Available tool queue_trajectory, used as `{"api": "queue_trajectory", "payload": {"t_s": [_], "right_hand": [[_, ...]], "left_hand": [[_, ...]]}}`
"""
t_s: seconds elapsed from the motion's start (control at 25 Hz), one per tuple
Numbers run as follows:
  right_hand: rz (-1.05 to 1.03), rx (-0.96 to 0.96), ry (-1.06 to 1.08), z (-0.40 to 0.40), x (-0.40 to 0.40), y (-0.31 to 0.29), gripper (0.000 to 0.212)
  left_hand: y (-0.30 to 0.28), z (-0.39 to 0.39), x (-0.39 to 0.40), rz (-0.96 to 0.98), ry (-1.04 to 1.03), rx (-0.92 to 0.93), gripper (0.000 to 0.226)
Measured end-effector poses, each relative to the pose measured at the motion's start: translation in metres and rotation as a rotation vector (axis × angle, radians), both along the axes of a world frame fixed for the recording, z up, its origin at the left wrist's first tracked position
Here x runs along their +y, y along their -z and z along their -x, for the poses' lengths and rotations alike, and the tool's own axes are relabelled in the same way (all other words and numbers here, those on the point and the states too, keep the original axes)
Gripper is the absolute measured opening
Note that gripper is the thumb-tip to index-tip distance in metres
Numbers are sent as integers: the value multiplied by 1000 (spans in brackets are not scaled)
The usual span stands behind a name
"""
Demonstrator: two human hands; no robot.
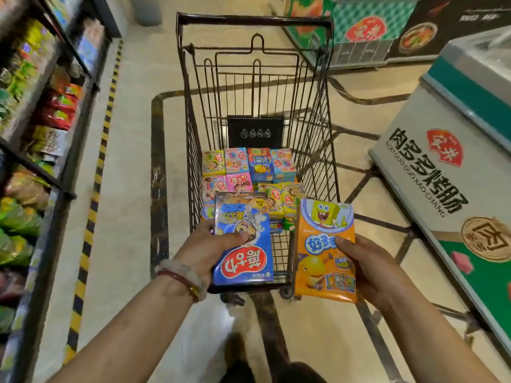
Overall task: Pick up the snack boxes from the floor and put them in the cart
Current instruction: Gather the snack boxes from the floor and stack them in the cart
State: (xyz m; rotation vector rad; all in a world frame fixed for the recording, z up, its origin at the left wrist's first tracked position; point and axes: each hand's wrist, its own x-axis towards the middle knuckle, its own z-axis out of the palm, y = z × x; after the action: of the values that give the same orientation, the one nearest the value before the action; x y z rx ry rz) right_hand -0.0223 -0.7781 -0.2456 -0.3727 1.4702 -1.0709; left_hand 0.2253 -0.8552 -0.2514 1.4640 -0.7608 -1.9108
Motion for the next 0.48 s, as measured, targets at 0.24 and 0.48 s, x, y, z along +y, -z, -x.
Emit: {"api": "queue_trajectory", "payload": {"t_s": [0.24,0.48], "right_hand": [[-71,154,98,12,-65,25,15],[16,502,2,26,-155,84,26]], "left_hand": [[41,33,-70,-57,4,-72,75],[108,83,-140,-45,-59,-248,28]]}}
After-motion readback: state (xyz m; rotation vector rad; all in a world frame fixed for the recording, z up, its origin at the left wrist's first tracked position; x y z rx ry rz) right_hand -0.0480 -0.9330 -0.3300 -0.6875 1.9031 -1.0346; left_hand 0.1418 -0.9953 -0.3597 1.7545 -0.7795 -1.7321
